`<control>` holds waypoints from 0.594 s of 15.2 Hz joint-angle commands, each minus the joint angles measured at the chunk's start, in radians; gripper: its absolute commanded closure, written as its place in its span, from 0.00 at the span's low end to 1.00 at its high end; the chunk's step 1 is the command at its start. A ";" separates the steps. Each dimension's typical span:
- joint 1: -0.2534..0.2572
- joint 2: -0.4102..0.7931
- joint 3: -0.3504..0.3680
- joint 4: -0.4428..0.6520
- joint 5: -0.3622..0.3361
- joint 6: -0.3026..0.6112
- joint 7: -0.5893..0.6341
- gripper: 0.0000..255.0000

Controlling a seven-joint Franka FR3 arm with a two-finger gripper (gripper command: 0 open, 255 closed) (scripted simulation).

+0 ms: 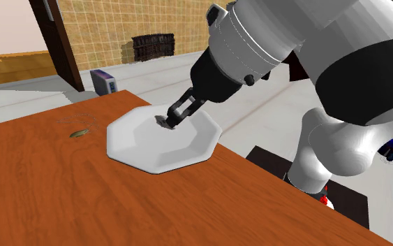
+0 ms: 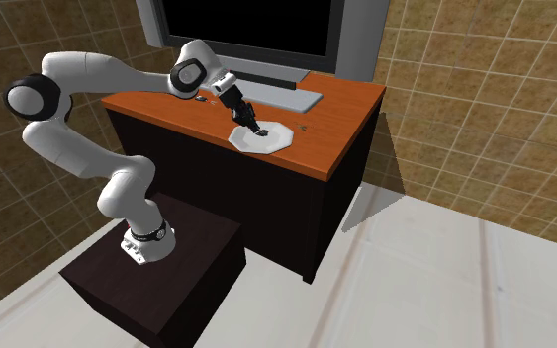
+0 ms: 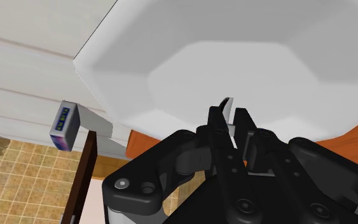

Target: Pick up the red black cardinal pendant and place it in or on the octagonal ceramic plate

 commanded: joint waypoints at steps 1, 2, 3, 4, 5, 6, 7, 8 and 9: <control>0.000 0.001 0.002 -0.004 0.000 0.005 0.003 1.00; 0.000 0.001 0.002 -0.004 0.000 0.005 0.003 1.00; 0.000 0.001 0.002 -0.004 0.000 0.005 0.003 1.00; 0.000 0.001 0.002 -0.004 0.000 0.005 0.003 1.00; 0.000 0.001 0.002 -0.004 0.000 0.005 0.003 1.00; 0.000 0.001 0.002 -0.004 0.000 0.005 0.003 1.00; 0.000 0.001 0.002 -0.004 0.000 0.005 0.003 1.00; 0.000 0.001 0.002 -0.004 0.000 0.005 0.003 0.00; 0.000 0.001 0.002 -0.004 0.000 0.005 0.003 0.00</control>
